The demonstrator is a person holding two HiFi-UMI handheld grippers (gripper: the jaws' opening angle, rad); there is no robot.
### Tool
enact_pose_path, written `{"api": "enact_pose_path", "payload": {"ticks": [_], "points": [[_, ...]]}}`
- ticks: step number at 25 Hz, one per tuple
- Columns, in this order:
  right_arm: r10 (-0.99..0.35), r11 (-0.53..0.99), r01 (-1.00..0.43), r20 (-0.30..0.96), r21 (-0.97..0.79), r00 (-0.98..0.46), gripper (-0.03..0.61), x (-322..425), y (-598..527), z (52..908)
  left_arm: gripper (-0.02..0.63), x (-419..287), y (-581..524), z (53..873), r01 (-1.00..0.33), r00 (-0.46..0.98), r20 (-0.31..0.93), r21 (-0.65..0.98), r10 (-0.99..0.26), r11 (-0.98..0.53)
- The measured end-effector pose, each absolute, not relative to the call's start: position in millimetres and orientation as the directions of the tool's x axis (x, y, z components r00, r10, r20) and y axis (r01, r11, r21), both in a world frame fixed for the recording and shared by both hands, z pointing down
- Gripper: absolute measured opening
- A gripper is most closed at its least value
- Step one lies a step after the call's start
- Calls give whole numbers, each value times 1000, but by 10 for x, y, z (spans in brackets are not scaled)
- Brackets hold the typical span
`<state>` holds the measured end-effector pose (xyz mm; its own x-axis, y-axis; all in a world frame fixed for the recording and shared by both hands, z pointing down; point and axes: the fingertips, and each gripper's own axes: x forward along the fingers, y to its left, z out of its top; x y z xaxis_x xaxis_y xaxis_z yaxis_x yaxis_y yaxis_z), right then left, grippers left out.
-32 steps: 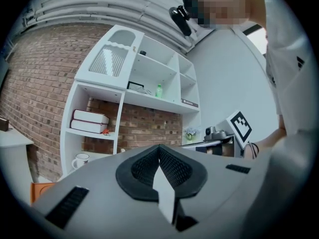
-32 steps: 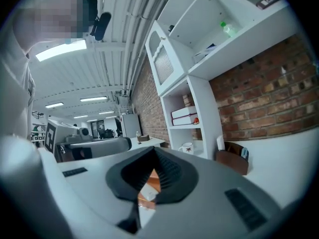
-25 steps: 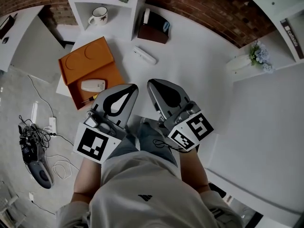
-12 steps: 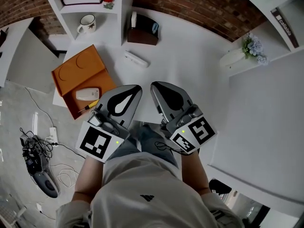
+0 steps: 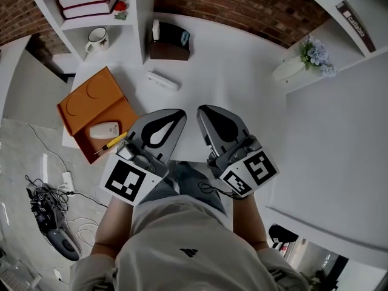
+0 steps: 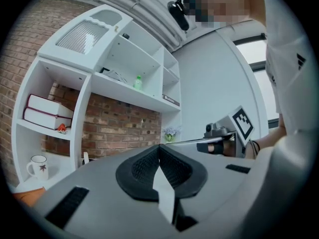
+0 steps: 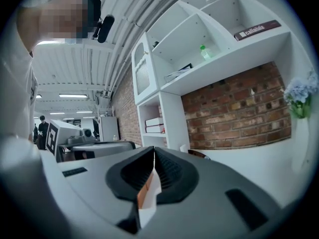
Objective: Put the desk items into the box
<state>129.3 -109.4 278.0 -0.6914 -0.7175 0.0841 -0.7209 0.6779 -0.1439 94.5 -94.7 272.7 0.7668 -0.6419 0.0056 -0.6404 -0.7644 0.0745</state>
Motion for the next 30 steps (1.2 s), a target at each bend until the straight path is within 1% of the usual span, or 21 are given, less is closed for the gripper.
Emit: {"api": "enact_pose_path", "payload": {"ticks": [7,16,30], "points": [[-715,677,-721,101,-147,-692,12,1384,-1260,2825,12,1047,-1102,2731,-638,769,4,80,-639,-766],[-671,714,-684,137,-150,-729,12,1354,-1607,2948,12,978,-1370,2784,-687,725,18,95,-688,-721],[-527,805,-573,256,-154,-810,20,1042,-2227,3353,14,581,-1696,2901,-816,573,50,133,-818,-563]]}}
